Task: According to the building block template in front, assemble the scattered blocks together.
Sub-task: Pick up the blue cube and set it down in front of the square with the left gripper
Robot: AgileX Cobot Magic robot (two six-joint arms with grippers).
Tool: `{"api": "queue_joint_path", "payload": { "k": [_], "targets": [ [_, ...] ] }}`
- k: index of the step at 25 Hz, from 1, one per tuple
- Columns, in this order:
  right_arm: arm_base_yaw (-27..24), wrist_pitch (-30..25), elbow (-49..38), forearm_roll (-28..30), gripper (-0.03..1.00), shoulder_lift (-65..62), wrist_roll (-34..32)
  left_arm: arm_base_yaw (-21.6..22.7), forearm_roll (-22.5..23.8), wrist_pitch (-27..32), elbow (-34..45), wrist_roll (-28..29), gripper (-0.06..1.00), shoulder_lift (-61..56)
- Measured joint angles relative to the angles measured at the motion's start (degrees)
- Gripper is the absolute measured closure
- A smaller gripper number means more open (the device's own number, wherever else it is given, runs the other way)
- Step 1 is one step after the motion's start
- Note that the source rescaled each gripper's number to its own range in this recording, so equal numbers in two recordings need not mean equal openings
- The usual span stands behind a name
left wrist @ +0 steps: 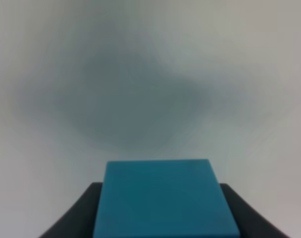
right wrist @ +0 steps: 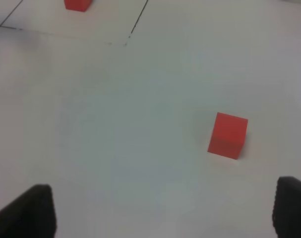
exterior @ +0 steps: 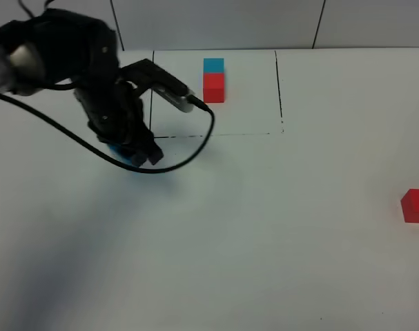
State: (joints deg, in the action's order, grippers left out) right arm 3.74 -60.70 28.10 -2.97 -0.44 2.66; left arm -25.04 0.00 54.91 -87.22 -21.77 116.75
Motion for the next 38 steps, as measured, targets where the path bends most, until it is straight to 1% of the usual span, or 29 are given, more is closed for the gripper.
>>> {"api": "queue_joint_path", "payload": {
  "k": [3,6,8,10,12,14,18,25,38],
  "targets": [
    [0.0,0.0,0.0,0.0,0.21,0.0,0.0,-5.31,3.74,4.67,-10.39,-4.08,0.94,7.52],
    [0.0,0.0,0.0,0.0,0.21,0.0,0.0,-9.8,5.48,8.56,-20.15,-10.34,0.94,13.99],
    [0.0,0.0,0.0,0.0,0.21,0.0,0.05,-11.73,5.67,10.9,-26.09,-14.5,0.94,17.48],
    [0.0,0.0,0.0,0.0,0.21,0.0,0.05,-13.01,5.38,12.66,-30.71,-17.07,0.94,20.59],
    [0.0,0.0,0.0,0.0,0.21,0.0,0.05,-13.64,4.02,13.28,-34.74,-19.44,0.94,22.77],
    [0.0,0.0,0.0,0.0,0.21,0.0,0.05,-13.83,2.03,13.28,-37.1,-21.48,0.94,24.44],
    [0.0,0.0,0.0,0.0,0.21,0.0,-0.01,-13.9,0.73,13.28,-37.99,-25.0,0.94,26.25],
    [0.0,0.0,0.0,0.0,0.21,0.0,-0.01,-13.9,0.73,13.28,-37.99,-27.88,0.94,28.79],
    [0.0,0.0,0.0,0.0,0.21,0.0,0.04,-13.9,0.83,13.28,-38.49,-26.17,0.94,29.75]
  ]
}}
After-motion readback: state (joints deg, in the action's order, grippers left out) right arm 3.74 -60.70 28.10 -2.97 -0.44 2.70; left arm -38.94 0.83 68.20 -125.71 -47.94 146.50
